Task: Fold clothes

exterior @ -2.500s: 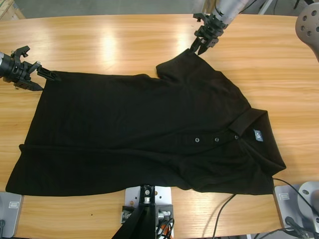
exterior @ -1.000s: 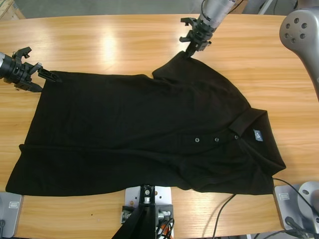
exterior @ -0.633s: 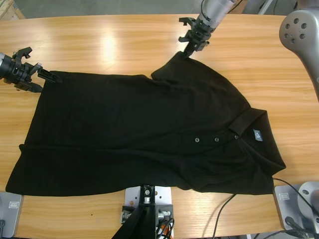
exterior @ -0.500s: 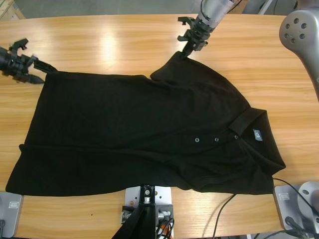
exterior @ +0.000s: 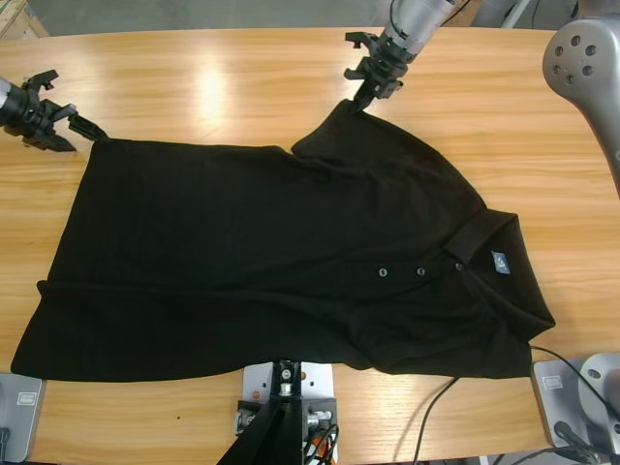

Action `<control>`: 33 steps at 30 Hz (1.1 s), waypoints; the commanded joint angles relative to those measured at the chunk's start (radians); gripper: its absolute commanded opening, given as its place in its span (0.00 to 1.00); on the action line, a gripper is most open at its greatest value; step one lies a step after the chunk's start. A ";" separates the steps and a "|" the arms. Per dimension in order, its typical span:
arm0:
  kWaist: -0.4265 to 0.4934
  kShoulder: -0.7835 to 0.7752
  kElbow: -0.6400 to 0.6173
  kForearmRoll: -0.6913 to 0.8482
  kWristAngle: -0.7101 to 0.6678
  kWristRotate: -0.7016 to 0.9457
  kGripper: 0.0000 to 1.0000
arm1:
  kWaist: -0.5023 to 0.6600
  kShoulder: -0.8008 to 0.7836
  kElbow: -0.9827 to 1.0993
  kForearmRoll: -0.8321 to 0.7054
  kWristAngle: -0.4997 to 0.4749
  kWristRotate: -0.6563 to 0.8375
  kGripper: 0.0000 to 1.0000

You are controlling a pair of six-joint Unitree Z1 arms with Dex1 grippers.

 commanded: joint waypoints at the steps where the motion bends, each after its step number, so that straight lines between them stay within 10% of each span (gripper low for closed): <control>1: -0.060 0.133 -0.089 0.073 0.019 -0.008 0.98 | -0.009 0.029 0.015 0.005 0.010 -0.007 0.00; 28: -0.105 0.147 -0.107 0.159 0.019 0.009 0.90 | -0.015 0.023 0.014 0.007 0.010 -0.008 0.00; 33: -0.098 0.153 -0.131 0.164 0.013 -0.010 0.67 | -0.018 0.024 0.014 0.005 0.010 -0.008 0.00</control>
